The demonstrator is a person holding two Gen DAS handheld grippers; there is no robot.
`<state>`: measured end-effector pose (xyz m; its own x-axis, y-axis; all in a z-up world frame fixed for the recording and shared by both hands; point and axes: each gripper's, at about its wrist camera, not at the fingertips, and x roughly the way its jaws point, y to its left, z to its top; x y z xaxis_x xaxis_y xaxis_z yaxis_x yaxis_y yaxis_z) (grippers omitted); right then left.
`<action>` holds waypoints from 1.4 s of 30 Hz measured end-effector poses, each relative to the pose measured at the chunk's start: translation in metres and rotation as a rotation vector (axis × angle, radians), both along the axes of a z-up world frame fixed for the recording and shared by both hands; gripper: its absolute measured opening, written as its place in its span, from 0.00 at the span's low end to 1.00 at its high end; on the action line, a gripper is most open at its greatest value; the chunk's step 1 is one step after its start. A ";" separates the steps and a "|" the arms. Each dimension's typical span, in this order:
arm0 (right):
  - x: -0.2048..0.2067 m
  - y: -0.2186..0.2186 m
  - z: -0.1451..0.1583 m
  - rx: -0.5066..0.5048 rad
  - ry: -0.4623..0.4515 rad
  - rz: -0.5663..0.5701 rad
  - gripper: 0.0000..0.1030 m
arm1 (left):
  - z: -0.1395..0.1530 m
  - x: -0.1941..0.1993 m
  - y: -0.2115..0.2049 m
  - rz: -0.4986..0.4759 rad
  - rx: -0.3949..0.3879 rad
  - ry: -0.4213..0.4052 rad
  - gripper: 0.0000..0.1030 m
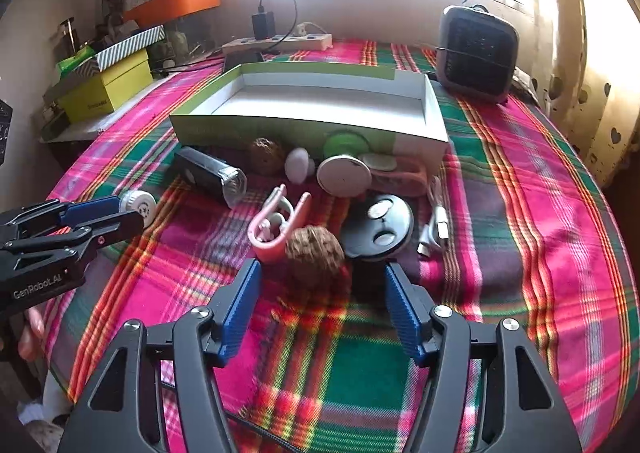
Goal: Organize objects
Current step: 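Grasp the walnut with the right gripper while the left gripper grasps the white cylinder, then carry both items into the white box and open both grippers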
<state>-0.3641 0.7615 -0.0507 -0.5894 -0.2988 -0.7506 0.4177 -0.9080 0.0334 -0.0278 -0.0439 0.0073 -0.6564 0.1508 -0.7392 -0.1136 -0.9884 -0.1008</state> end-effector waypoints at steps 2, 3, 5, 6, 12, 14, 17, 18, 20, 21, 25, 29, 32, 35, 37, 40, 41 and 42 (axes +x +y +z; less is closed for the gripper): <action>-0.003 -0.001 0.000 -0.001 -0.003 0.000 0.57 | -0.002 -0.004 0.000 -0.001 0.004 -0.012 0.39; -0.004 -0.001 0.000 -0.005 -0.005 -0.001 0.55 | -0.004 -0.007 -0.001 0.004 0.015 -0.029 0.39; -0.006 -0.001 0.000 -0.011 -0.007 -0.003 0.49 | -0.003 -0.008 -0.002 0.009 0.022 -0.027 0.39; -0.007 -0.001 0.000 -0.012 -0.009 -0.004 0.49 | -0.003 -0.009 -0.002 0.008 0.019 -0.026 0.39; -0.009 0.000 0.000 -0.023 -0.011 -0.009 0.34 | -0.004 -0.012 -0.004 0.004 0.034 -0.026 0.25; -0.009 0.000 0.000 -0.022 -0.012 -0.007 0.30 | -0.004 -0.014 -0.004 -0.001 0.039 -0.027 0.24; -0.009 0.001 0.001 -0.027 -0.015 -0.005 0.30 | -0.003 -0.016 -0.004 -0.008 0.044 -0.024 0.17; -0.009 0.001 0.002 -0.030 -0.015 -0.007 0.30 | -0.002 -0.016 -0.004 -0.009 0.045 -0.021 0.17; -0.008 0.001 0.003 -0.038 -0.010 0.000 0.30 | 0.000 -0.017 -0.004 -0.012 0.046 -0.016 0.17; -0.007 0.001 0.005 -0.040 -0.005 0.003 0.30 | 0.001 -0.018 -0.004 -0.014 0.046 -0.015 0.17; -0.007 0.002 0.013 -0.066 0.002 0.008 0.30 | 0.010 -0.021 -0.002 -0.024 0.041 0.007 0.17; -0.012 0.002 0.024 -0.085 0.022 0.016 0.30 | 0.019 -0.027 0.001 -0.041 0.043 0.028 0.17; -0.017 0.001 0.029 -0.097 0.027 0.016 0.30 | 0.025 -0.032 0.002 -0.043 0.059 0.038 0.17; -0.023 -0.003 0.033 -0.096 0.033 0.029 0.30 | 0.029 -0.037 0.006 -0.060 0.051 0.053 0.17; -0.028 -0.007 0.035 -0.097 0.038 0.036 0.30 | 0.032 -0.043 0.008 -0.073 0.054 0.062 0.17; -0.037 -0.010 0.039 -0.108 0.039 0.044 0.30 | 0.036 -0.055 0.010 -0.076 0.079 0.062 0.17; -0.042 -0.012 0.040 -0.107 0.036 0.045 0.30 | 0.037 -0.060 0.011 -0.078 0.085 0.058 0.17; -0.047 -0.014 0.042 -0.108 0.032 0.048 0.30 | 0.037 -0.065 0.012 -0.085 0.088 0.056 0.17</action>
<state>-0.4111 0.7476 -0.0089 -0.5955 -0.4049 -0.6938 0.4629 -0.8788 0.1156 -0.0927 -0.0321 0.0446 -0.6785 0.2706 -0.6829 -0.2047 -0.9625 -0.1781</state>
